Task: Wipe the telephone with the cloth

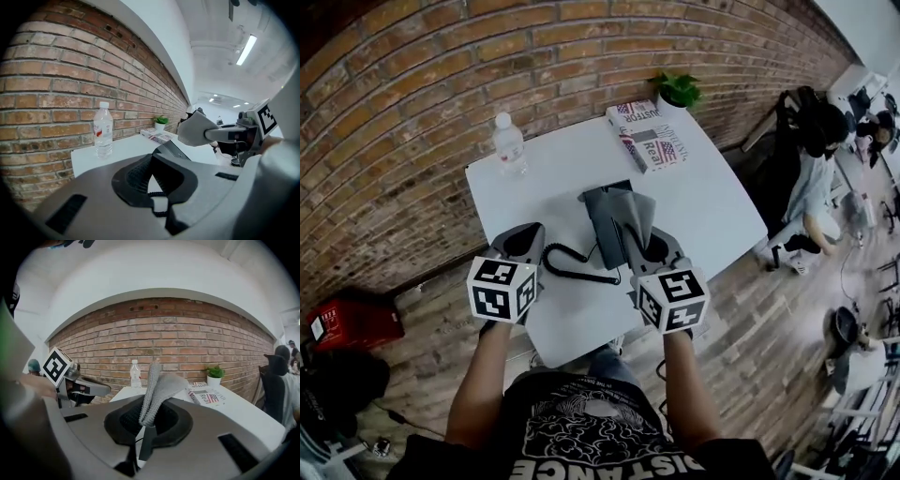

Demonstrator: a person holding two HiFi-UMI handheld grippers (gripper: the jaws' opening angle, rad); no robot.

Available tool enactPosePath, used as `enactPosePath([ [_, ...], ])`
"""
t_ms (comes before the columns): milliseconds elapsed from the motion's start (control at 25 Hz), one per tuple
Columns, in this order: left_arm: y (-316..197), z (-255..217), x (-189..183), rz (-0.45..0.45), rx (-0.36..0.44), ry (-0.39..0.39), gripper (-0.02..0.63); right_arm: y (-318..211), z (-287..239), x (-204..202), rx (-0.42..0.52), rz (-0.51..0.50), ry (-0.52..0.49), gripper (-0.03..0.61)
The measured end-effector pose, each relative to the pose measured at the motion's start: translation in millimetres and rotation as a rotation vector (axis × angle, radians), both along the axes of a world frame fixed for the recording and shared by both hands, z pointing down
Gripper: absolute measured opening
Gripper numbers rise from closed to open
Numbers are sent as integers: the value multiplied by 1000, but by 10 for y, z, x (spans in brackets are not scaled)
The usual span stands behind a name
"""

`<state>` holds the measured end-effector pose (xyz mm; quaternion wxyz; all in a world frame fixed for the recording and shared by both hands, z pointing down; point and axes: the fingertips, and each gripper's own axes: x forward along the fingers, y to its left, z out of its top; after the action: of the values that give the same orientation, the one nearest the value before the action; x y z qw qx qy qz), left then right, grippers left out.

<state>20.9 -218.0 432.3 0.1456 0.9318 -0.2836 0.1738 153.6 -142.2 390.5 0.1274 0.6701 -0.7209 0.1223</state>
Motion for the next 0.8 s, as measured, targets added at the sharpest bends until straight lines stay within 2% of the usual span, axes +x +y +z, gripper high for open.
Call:
enactPosePath([
  [120,-46,2,20,-94,-5,-5,6,-162,51,74,-13,-101,2,12],
  [480,-28,53,176,-257,-2,-51,6,-603,277,225,-27,-339,3,12],
  [800,61,111,175,-401,-17,-67,6,-930,485,217,-55,-486,28,12],
])
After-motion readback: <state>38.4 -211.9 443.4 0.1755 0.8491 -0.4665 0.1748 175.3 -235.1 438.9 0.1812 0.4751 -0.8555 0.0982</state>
